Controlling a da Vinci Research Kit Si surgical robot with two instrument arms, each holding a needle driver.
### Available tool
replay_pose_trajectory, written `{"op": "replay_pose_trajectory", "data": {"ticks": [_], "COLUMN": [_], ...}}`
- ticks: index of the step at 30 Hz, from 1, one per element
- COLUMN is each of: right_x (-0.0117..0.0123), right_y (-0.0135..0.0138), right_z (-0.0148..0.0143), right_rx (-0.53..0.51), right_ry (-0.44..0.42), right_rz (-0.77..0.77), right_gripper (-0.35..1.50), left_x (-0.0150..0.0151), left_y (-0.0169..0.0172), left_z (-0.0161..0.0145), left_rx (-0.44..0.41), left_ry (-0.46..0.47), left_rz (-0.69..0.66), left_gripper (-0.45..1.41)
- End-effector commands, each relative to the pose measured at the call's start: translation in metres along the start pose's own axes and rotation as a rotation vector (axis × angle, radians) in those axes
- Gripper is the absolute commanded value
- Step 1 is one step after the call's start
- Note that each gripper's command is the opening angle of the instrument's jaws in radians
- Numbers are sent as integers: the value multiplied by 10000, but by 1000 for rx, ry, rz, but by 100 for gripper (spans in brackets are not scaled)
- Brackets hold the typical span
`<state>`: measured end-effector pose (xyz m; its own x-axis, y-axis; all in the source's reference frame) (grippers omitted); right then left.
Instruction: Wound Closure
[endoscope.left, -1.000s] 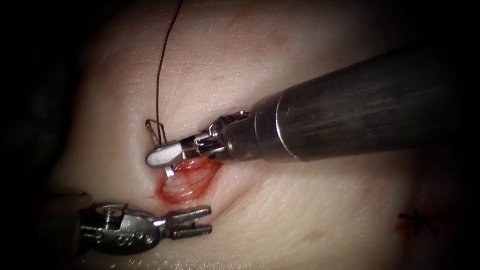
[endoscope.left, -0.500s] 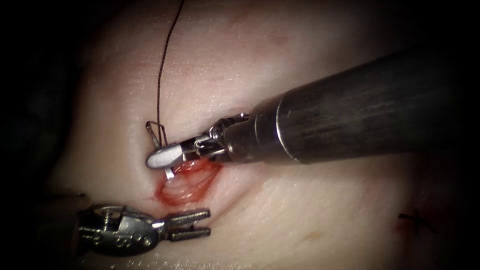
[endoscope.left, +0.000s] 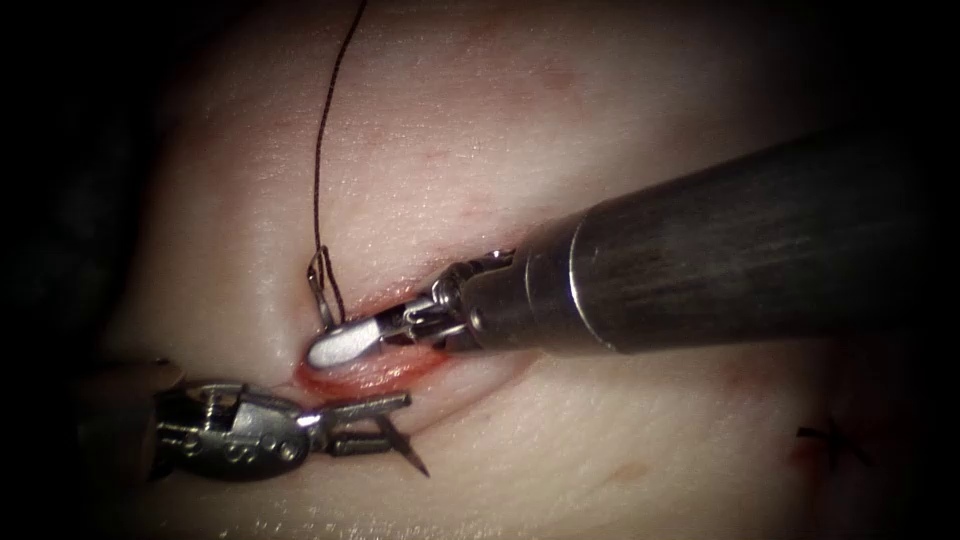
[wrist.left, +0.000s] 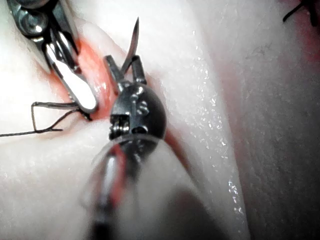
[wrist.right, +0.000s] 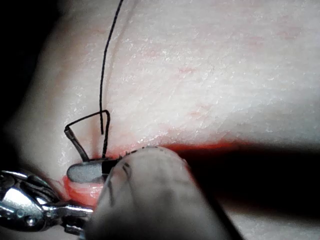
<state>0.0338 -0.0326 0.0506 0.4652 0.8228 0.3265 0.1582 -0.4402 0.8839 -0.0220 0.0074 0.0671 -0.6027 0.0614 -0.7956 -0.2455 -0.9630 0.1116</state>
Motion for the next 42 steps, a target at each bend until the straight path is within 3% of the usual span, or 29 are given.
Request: {"op": "replay_pose_trajectory", "data": {"ticks": [1, 9, 14, 15, 17, 18, 20, 24, 30, 42], "right_x": [-2, 2, 20, 25, 34, 41, 51, 65, 69, 63], "right_y": [10, 11, 6, 5, 2, -1, -4, -16, -27, -31], "right_z": [6, 4, 2, 1, -2, -5, -10, -29, -67, -112], "right_rx": [1, 0, 22, 33, 34, 24, -1, -25, -67, -110], "right_ry": [-1, 4, 102, 128, 181, 214, 259, 296, 333, 363], "right_rz": [1, 2, -139, -167, -225, -265, -330, -388, -421, -437], "right_gripper": [-35, -35, -32, 10, 66, 88, 106, 108, 104, 103], "left_x": [-1, -1, 3, 4, 6, 7, 10, 12, 11, 18], "left_y": [8, 8, 10, 10, 12, 13, 15, 15, 12, 22], "left_z": [7, 7, 5, 5, 2, 1, -3, -10, -12, -10], "left_rx": [0, 4, 6, 6, 7, 7, 12, 28, 56, 76], "left_ry": [-2, -4, -8, -8, -10, -11, -10, 3, 15, 2], "left_rz": [-3, -4, -6, -7, -8, -9, -10, -15, -10, 7], "left_gripper": [36, 34, 31, 31, 31, 31, 31, 34, 61, 56]}}
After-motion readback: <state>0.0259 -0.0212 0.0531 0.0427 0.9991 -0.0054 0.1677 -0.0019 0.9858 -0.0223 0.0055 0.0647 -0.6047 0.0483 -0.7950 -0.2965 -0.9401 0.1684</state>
